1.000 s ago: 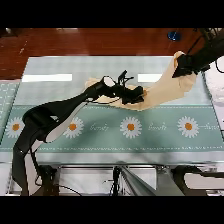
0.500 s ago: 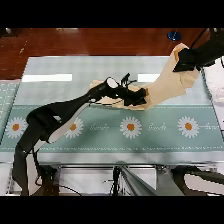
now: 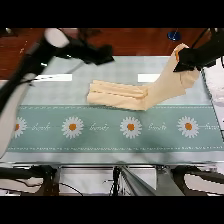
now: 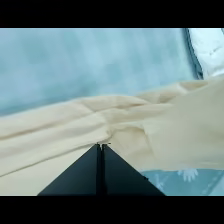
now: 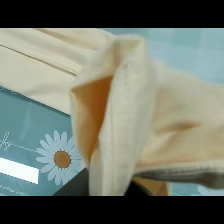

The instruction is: Fold the shirts.

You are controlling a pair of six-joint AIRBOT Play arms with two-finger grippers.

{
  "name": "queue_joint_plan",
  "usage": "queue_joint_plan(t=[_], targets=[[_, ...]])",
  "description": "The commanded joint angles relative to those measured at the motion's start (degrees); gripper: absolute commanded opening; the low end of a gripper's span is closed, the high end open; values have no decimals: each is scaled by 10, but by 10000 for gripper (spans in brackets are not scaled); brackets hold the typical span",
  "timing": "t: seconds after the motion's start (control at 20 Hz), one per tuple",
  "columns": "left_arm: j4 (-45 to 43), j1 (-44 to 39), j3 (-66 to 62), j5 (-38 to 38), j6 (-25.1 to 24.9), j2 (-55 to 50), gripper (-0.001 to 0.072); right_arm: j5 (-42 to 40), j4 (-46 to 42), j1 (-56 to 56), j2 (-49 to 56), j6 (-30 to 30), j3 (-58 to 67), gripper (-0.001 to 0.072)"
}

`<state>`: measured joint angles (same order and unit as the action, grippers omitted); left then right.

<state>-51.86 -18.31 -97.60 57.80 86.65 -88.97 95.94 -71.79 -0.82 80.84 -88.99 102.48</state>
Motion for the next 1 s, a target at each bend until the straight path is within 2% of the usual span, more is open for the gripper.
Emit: queue_joint_plan(t=[0.0,0.25,0.4,0.6,0.95], targets=[[-73,109,-1,42,-21,141,50,0,-3,-4,19,-19,0,32],[-73,236,-1,54,-38,286,51,-17,-9,-62,62,-36,0,32],[-73,285,-1,107,-57,332,51,-49,-8,-98,87,-56,0,32],[-77,302,0,182,-82,346,51,-84,-1,-146,120,-75,0,32],[-77,301,42,216,-91,346,51,-195,29,-222,164,-110,0,33]])
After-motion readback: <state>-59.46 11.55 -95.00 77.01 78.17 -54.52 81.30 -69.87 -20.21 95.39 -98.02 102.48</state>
